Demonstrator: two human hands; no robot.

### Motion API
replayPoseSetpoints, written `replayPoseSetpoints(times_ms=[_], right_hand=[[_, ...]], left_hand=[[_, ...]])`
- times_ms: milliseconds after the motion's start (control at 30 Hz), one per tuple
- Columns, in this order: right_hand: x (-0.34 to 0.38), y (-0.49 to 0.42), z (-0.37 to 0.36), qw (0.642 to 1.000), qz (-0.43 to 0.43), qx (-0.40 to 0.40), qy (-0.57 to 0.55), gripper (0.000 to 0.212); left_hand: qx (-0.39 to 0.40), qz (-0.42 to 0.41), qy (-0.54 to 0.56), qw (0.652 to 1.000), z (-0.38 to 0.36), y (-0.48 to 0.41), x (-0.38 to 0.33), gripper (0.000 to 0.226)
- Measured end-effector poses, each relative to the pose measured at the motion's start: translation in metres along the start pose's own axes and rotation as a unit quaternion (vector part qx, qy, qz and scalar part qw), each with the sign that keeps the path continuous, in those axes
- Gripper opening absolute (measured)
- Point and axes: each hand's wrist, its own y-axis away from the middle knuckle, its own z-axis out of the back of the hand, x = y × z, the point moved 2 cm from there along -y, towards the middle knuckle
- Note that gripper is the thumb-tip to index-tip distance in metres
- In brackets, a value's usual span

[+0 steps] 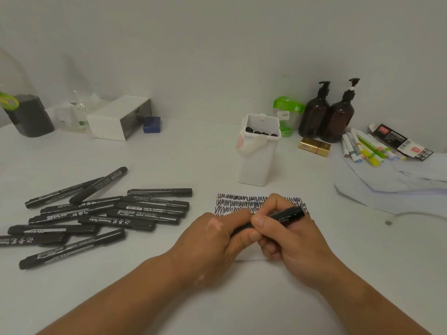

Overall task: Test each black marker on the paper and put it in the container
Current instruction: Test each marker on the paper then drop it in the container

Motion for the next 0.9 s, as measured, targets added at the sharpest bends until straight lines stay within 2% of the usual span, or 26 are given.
replayPoseSetpoints(times_ms=[200, 333, 467, 567, 700, 900], right_hand=[[0.0, -0.001, 0.001, 0.998, 0.026, -0.047, 0.014, 0.018], [0.002, -0.005, 0.026, 0.989, 0.029, -0.141, -0.03, 0.009], [-0.002, -0.005, 0.04, 0.992, -0.008, -0.118, -0.041, 0.023], [-0.007, -0.006, 0.032, 0.995, -0.033, -0.091, 0.03, 0.024], [-0.015, -0.007, 0.022, 0.978, -0.049, -0.11, 0.168, 0.02], [-0.018, -0.007, 0.018, 0.967, -0.052, -0.11, 0.222, 0.006]], left_hand=[[-0.011, 0.006, -0.029, 0.999, -0.004, 0.0, 0.004, 0.022], [-0.033, 0.043, -0.091, 0.994, 0.001, 0.001, 0.02, 0.051], [0.032, 0.057, -0.151, 0.986, -0.003, 0.004, 0.028, 0.068], [0.059, 0.078, -0.19, 0.977, -0.007, 0.005, 0.03, 0.069], [0.067, 0.105, -0.208, 0.97, -0.004, 0.005, 0.034, 0.065], [0.069, 0.12, -0.208, 0.968, -0.003, 0.004, 0.035, 0.064]])
